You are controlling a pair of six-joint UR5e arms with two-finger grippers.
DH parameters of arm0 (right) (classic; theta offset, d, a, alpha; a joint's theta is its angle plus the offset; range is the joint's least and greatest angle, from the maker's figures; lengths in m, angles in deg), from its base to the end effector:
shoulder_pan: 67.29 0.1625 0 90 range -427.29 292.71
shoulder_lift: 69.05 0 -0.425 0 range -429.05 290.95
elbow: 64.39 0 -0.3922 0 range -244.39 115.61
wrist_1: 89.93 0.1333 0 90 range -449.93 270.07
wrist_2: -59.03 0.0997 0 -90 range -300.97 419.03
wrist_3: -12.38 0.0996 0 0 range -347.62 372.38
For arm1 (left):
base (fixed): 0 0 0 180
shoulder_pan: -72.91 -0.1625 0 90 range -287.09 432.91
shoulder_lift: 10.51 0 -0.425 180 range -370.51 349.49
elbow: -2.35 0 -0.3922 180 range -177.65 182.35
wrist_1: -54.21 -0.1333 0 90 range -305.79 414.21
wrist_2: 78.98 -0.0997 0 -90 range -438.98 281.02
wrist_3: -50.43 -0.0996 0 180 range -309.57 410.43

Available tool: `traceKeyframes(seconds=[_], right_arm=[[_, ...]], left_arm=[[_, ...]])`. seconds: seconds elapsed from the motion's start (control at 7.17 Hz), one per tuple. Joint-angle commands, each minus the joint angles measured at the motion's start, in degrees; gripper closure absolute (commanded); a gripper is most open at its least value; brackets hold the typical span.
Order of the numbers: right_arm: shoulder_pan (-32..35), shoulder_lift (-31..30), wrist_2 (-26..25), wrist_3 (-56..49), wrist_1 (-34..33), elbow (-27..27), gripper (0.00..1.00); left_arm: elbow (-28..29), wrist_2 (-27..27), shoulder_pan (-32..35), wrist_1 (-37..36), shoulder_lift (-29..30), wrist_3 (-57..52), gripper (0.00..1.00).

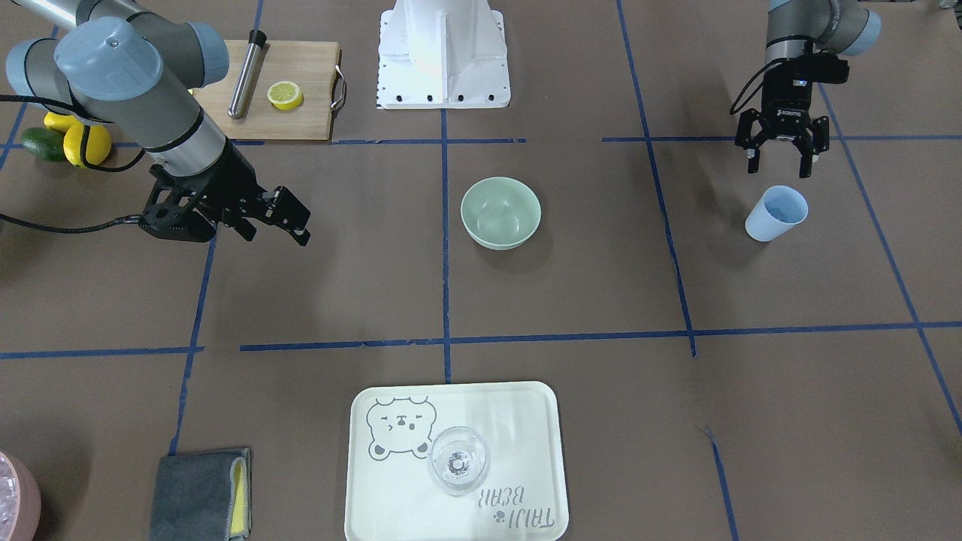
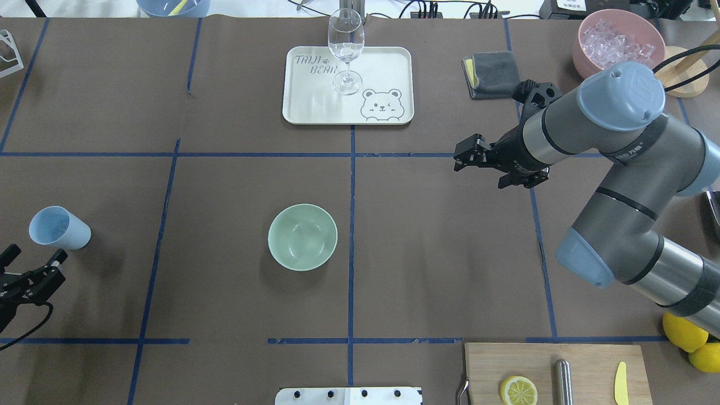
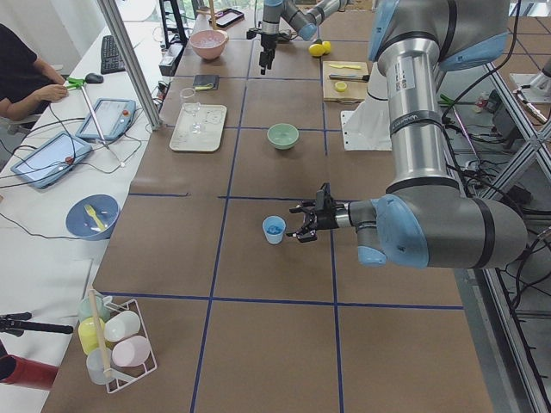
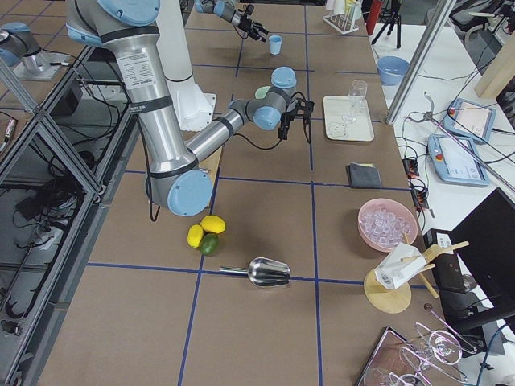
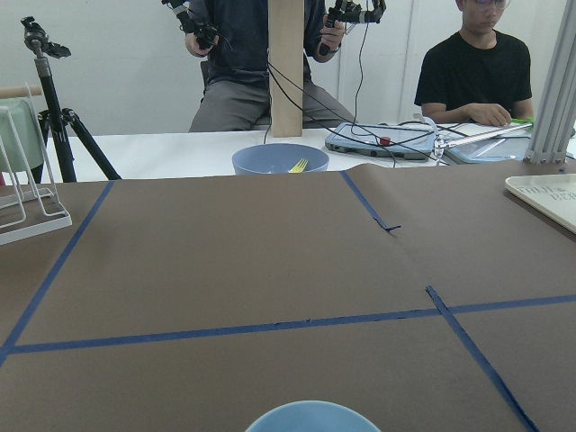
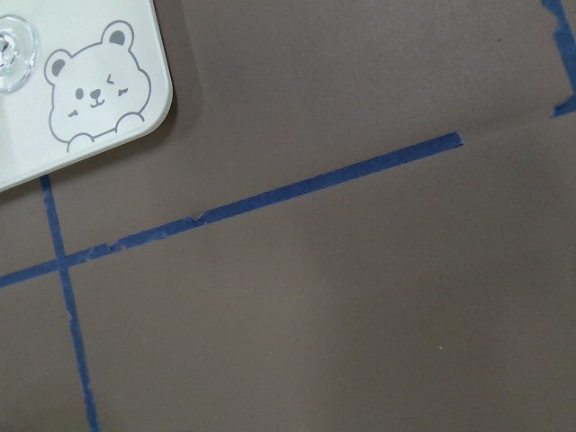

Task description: Pour ice into bowl

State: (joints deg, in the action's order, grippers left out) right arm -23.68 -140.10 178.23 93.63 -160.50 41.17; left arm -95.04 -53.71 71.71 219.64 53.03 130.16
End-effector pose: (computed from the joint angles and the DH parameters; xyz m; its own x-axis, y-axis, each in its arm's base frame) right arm -0.3689 -0.4684 0.3128 0.4694 0.2638 0.8427 -0.2480 0.9553 -0.1609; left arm 0.2766 -0.2176 0.6117 0.6776 0.0903 -0.7299 0.6331 0.4334 0.6414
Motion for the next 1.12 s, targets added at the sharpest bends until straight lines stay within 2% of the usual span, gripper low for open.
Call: traceKeyframes(seconds=[0.0, 0.42, 0.56, 0.7, 0.98], right_arm=[[0.07, 0.03, 0.07, -0.04, 0.00, 0.08, 0.00], [-0.02, 0.12, 0.07, -0.04, 0.00, 0.08, 0.00], [-0.02, 0.12, 0.07, -0.04, 0.00, 0.08, 0.00], [-0.02, 0.12, 0.16, -0.04, 0.00, 0.08, 0.00], [0.07, 0.12, 0.25, -0.04, 0.00, 0.17, 0.00]], left_arm=[[0.79, -1.53, -0.91, -5.47, 0.88, 6.05, 0.01], [7.99, -7.58, -0.91, -5.47, 6.40, 6.49, 0.01], [8.53, -8.22, -0.82, -5.38, 6.86, 6.49, 0.01], [11.06, -12.06, -0.82, -5.38, 8.43, 6.49, 0.01], [12.14, -12.80, -0.82, -5.21, 9.85, 6.41, 0.01]])
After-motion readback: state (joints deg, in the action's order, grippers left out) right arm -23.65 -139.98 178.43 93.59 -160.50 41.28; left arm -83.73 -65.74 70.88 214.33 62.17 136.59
